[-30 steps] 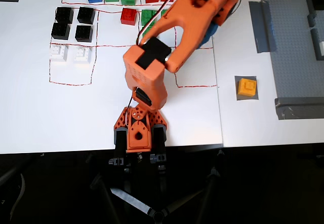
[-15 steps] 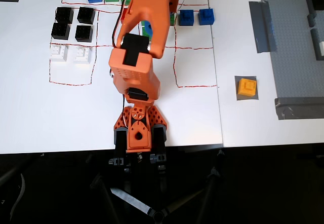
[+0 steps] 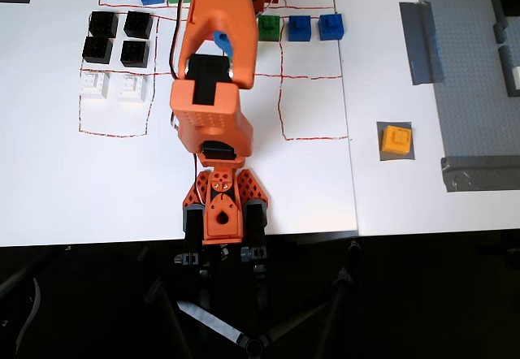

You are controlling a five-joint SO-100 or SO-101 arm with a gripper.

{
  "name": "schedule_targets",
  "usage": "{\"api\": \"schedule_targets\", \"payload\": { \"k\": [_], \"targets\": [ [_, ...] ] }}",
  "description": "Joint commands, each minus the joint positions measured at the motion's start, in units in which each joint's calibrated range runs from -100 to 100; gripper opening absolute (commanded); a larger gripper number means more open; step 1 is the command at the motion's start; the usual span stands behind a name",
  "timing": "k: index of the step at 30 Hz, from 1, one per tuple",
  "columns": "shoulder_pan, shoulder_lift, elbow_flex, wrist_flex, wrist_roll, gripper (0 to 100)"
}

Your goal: Grab the block and put it in the grey marker

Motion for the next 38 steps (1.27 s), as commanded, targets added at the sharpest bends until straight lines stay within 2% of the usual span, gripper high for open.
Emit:
{"api": "schedule_targets", "payload": {
  "k": [1, 38],
  "targets": [
    [-2.09, -7.6, -2.08, -1.03, -1.22, 0],
    [-7.49, -7.26, -2.53, -1.76, -1.42, 0]
  ]
}}
